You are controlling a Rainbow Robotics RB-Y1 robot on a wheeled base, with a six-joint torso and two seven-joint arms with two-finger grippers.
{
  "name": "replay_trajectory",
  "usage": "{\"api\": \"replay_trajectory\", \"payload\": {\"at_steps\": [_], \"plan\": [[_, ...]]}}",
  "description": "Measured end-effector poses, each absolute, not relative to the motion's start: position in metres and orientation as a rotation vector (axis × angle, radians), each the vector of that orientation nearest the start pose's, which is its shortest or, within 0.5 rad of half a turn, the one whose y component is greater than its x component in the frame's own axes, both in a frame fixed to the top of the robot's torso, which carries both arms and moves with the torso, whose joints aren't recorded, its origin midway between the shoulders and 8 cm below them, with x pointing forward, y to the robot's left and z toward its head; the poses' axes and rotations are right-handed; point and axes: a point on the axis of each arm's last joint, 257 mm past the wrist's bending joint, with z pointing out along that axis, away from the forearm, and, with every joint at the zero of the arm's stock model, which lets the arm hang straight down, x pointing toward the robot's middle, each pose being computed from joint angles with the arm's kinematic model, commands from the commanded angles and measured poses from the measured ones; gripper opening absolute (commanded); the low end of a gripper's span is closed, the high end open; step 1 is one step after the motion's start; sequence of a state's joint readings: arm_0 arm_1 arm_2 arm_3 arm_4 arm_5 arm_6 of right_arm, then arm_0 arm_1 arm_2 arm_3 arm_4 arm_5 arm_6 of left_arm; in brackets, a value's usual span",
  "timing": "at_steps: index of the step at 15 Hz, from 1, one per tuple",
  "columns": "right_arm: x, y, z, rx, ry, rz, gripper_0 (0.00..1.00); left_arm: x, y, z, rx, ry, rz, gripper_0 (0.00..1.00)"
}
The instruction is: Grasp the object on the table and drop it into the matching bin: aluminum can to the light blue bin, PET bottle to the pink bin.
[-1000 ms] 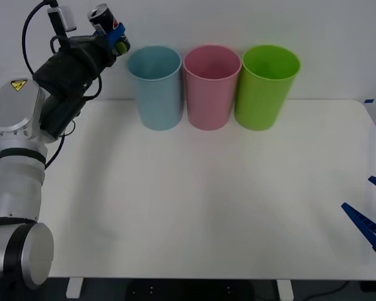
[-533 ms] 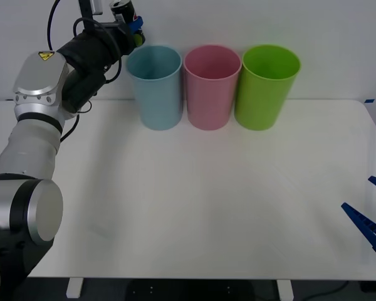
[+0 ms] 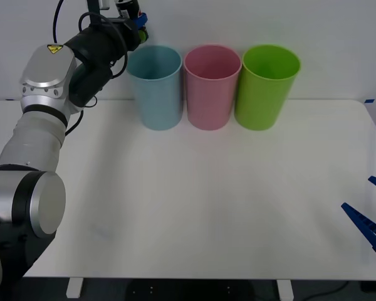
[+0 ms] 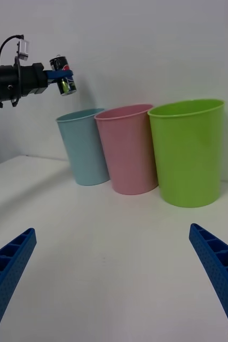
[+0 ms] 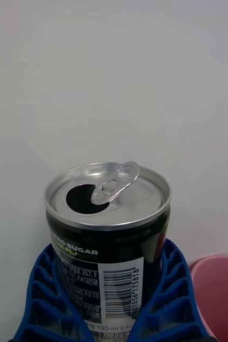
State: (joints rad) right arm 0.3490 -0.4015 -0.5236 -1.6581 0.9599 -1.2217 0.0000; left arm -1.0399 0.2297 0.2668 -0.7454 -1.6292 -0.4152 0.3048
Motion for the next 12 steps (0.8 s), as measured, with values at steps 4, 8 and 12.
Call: {"api": "replay_trajectory", "payload": {"at_steps": [4, 8, 12], "plan": [[0.342, -0.33, -0.169, -0.465, 1.441, 0.567, 1.0, 0.744, 0.14, 0.021, 0.224, 1.433, -0.408, 0.02], [0.342, -0.33, -0.169, -0.465, 1.441, 0.567, 1.0, 0.742, 0.131, 0.018, 0.247, 1.438, -0.407, 0.02], [0.342, -0.33, -0.169, -0.465, 1.441, 0.567, 1.0, 0.741, 0.124, 0.019, 0.257, 1.435, -0.41, 0.04]]}}
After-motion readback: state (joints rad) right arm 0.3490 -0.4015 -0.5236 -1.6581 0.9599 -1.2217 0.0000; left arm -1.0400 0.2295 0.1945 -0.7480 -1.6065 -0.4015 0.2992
